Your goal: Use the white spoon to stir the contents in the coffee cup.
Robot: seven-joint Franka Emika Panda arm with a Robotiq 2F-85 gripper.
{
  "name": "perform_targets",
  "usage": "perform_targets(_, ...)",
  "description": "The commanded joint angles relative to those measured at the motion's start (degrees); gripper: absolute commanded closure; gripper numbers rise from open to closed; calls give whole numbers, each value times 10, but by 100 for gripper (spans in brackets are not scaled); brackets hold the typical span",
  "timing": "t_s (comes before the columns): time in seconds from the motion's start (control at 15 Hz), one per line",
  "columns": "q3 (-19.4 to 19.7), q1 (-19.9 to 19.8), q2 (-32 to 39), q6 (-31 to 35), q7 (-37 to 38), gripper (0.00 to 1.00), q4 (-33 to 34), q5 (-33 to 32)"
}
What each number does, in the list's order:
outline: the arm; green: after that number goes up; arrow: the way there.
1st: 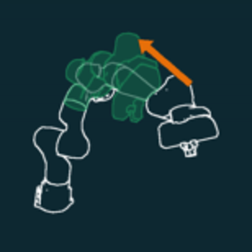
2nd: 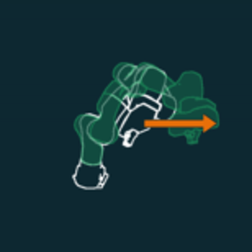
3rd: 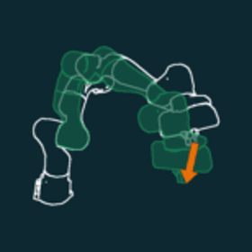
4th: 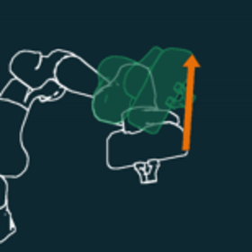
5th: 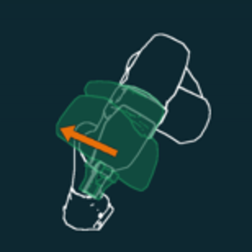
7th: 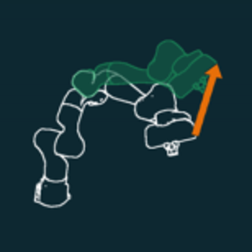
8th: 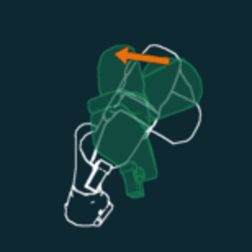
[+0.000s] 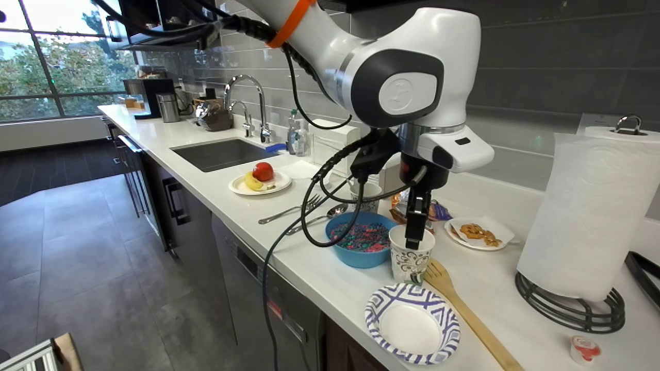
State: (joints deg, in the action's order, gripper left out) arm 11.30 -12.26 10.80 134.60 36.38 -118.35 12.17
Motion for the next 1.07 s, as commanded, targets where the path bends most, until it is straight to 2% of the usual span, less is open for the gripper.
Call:
perform_targets(0.0,1,-2,7,-7,-37,39,11,43)
perform_targets(0.07,0,-2,7,-7,-43,36,11,49)
perform_targets(0.2,1,-2,7,-7,-53,41,12,59)
perform_targets(0.4,1,-1,7,-6,-66,54,11,69)
perform_targets(0.47,1,-1,7,-5,-68,68,11,71)
perform_targets(0.53,1,-1,7,-4,-70,78,11,73)
perform_targets(0.6,2,-1,8,-3,-71,78,11,73)
perform_targets(0.73,3,1,9,0,-68,95,11,69)
perform_targets(0.8,3,1,9,-1,-67,100,11,68)
perform_targets(1.0,6,6,10,4,-50,100,9,49)
